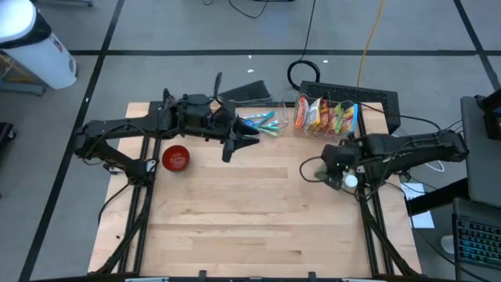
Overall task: Pick & Place Food Item
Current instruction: Put the green seasoning bottle into the left transparent bin
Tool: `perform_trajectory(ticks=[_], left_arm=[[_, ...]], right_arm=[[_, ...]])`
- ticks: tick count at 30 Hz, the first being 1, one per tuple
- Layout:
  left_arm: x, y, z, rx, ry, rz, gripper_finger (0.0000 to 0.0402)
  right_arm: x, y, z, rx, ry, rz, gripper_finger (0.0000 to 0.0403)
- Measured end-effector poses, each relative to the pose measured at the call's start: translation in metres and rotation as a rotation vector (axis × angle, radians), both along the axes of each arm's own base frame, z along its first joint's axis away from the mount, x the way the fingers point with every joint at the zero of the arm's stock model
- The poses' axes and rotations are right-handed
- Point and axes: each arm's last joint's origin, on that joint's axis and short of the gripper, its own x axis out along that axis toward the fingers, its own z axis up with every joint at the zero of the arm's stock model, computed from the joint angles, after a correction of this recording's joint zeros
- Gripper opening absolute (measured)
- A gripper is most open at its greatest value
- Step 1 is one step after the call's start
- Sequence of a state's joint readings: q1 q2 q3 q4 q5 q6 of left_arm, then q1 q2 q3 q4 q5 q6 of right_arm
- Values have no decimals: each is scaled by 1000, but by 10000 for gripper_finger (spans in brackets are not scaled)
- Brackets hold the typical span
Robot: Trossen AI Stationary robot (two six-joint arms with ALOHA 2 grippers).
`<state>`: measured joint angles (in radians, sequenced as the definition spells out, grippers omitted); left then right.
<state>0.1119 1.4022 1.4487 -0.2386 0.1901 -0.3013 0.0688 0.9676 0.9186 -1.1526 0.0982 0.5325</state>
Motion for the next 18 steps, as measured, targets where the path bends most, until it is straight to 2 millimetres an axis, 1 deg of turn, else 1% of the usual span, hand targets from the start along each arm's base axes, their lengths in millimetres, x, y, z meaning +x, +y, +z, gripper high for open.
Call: perform_trajectory(ticks=[6, 10, 12, 14, 18], left_arm=[[22, -4, -19, 30, 41, -34, 159], [43, -9, -41, 23, 97, -66, 159], [54, -13, -50, 11, 102, -88, 159], [62, -14, -57, -1, 101, -108, 159], [77, -17, -68, -51, 80, -142, 159]], right_arm=[[21, -2, 56, -9, -339, 36, 192], [28, -5, 86, -23, -530, 41, 192], [31, -6, 96, -27, -604, 52, 192], [34, -6, 102, -14, -656, 71, 192], [40, -7, 104, 4, -694, 85, 192]])
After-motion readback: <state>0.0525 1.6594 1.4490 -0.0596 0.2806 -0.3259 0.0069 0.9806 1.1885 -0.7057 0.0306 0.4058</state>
